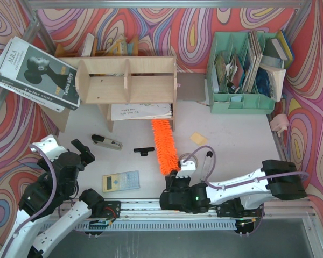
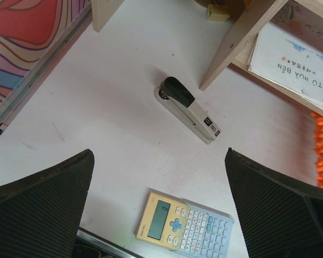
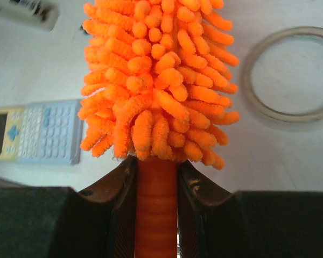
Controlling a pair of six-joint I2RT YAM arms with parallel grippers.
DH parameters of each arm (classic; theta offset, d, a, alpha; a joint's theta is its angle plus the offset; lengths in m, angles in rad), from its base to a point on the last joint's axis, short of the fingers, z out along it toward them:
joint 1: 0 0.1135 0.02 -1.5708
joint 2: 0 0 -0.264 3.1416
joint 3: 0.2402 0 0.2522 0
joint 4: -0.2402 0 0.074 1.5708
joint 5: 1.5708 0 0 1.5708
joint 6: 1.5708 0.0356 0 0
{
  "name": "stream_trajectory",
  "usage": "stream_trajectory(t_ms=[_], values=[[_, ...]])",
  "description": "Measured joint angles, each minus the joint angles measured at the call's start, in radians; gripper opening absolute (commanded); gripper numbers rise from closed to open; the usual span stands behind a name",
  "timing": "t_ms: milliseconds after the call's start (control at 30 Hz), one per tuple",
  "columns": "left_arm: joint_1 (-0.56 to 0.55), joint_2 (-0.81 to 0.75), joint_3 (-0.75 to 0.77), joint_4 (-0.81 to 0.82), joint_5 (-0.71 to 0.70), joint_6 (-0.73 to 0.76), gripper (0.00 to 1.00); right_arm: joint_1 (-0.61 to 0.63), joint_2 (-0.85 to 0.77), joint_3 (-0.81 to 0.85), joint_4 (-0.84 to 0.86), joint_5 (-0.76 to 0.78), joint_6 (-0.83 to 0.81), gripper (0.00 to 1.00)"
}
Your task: Dust the bookshelf with a duster
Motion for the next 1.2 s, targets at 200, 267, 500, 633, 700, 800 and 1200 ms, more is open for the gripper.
stream_trajectory(t_ms=[200,267,500,633,700,800,1200], values=[[0.0,0.0,0.0,0.0,0.0,0.0,0.98,0.003,0.005,0.044,-0.339,0.063,0.362,0.0],[0.0,0.0,0.0,0.0,0.0,0.0,0.98,0.01,0.01,0.058,-0.375,0.07,0.42,0.0],[0.0,0.0,0.0,0.0,0.0,0.0,0.98,-0.013,0.022,0.064,-0.34,0.04,0.418,0.0],[0.0,0.0,0.0,0.0,0.0,0.0,0.98,-0.064,0.023,0.051,-0.261,-0.025,0.346,0.0],[0.0,0.0,0.0,0.0,0.0,0.0,0.98,-0.084,0.035,0.052,-0.243,-0.055,0.324,0.0],[0.0,0.0,0.0,0.0,0.0,0.0,0.98,-0.104,0.074,0.064,-0.234,-0.094,0.3,0.0],[0.0,0.0,0.0,0.0,0.0,0.0,0.98,-0.102,-0.019,0.031,-0.193,-0.086,0.22,0.0]])
